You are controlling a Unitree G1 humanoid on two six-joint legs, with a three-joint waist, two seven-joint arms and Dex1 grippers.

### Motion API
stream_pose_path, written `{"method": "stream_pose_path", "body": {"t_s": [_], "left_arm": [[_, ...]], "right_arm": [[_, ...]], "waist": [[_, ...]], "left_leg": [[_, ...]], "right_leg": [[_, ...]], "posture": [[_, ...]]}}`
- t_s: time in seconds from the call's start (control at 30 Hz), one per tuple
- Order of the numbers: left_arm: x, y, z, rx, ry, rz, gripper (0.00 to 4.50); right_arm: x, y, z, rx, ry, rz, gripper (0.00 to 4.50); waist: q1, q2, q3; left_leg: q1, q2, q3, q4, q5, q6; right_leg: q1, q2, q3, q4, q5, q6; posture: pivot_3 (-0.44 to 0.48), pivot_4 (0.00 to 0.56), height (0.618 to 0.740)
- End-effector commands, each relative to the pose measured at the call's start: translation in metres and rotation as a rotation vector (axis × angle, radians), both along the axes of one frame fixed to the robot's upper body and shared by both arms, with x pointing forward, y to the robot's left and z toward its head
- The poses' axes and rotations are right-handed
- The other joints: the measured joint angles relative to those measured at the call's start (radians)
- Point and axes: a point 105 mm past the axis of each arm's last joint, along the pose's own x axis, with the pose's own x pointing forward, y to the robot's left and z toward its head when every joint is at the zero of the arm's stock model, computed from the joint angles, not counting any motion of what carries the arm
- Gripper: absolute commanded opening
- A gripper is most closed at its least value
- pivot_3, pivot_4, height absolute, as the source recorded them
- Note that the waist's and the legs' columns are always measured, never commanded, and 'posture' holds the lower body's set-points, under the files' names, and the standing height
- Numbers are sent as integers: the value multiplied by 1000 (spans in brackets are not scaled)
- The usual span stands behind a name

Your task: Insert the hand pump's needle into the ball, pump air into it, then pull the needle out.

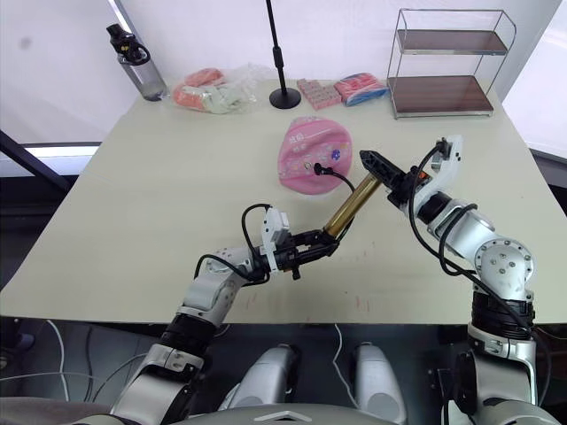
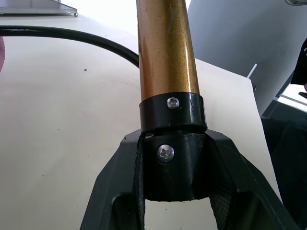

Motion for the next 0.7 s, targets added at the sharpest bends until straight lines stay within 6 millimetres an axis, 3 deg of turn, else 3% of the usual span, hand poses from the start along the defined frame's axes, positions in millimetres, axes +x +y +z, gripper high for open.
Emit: {"method": "stream_pose_path", "body": {"t_s": [0.03,0.7], "left_arm": [[-1,-5,12,-20,-51,-24,1183],[-2,-5,8,-11,-36,-31,1183]], "right_arm": [[-2,3,14,8,-55,11,4500],[1,1,18,40,-55,-9,4500]], "waist": [[0,0,0],[0,0,0]], "left_leg": [[0,0,0,0,0,0],[0,0,0,0,0,0]], "right_leg": [[0,0,0,0,0,0],[0,0,0,0,0,0]], "posture": [[0,150,731],[0,150,731]]}}
